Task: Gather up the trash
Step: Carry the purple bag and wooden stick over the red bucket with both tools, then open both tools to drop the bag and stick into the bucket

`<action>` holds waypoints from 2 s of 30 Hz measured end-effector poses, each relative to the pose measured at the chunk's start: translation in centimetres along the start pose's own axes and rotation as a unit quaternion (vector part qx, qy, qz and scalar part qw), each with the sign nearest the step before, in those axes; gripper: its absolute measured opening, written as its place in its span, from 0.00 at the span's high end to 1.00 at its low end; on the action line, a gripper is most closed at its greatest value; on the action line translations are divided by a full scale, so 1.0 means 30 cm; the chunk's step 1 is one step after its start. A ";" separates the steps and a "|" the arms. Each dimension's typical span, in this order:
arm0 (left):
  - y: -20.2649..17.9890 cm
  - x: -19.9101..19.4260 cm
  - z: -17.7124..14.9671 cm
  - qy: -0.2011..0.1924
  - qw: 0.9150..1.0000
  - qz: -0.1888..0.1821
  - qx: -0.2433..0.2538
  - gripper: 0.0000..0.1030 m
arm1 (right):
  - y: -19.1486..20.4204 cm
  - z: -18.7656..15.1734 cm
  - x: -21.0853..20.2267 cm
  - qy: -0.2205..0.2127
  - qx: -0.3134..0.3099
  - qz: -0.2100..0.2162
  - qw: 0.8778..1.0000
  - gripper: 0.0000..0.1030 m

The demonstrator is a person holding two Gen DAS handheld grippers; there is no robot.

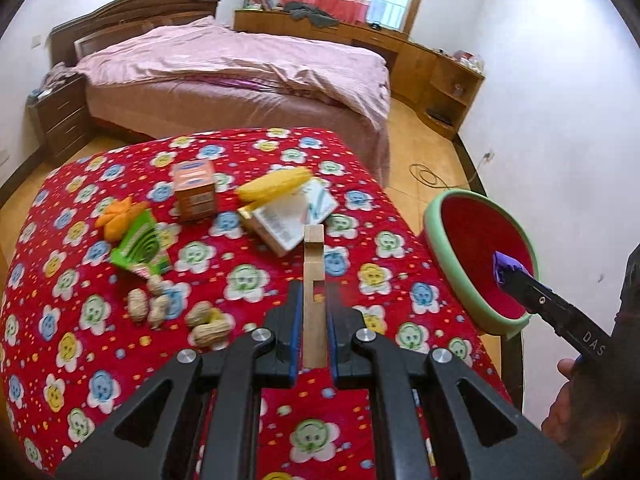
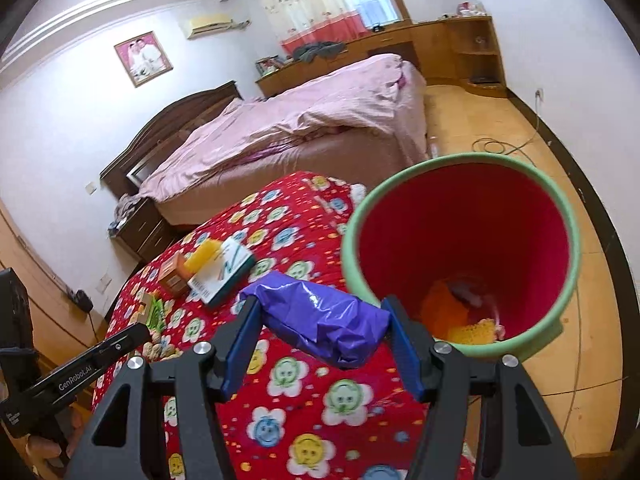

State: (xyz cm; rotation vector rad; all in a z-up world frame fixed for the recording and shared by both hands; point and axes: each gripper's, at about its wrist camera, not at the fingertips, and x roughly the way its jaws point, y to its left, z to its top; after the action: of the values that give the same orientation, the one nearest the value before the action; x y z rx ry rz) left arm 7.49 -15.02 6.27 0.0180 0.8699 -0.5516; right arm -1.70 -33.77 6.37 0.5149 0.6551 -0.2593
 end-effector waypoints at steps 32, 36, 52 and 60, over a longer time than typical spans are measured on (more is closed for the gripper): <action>-0.559 0.304 0.083 0.041 0.983 -0.097 0.152 0.91 | -0.443 0.063 -0.059 -0.042 0.104 -0.071 0.991 0.37; -0.570 0.325 0.089 0.046 0.982 -0.104 0.149 0.90 | -0.460 0.066 -0.047 -0.040 0.109 -0.069 0.991 0.36; -0.507 0.330 0.080 0.058 0.988 -0.089 0.114 0.72 | -0.426 0.066 -0.034 -0.036 0.104 -0.059 0.992 0.29; -0.423 0.272 0.069 0.053 0.992 -0.077 0.083 0.72 | -0.390 0.057 -0.061 -0.038 0.097 -0.052 0.993 0.28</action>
State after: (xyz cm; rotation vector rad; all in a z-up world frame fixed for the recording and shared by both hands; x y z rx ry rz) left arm 7.27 -30.12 4.27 0.1336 0.9319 -0.7716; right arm -6.73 -44.42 4.33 0.6544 0.5857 -0.4409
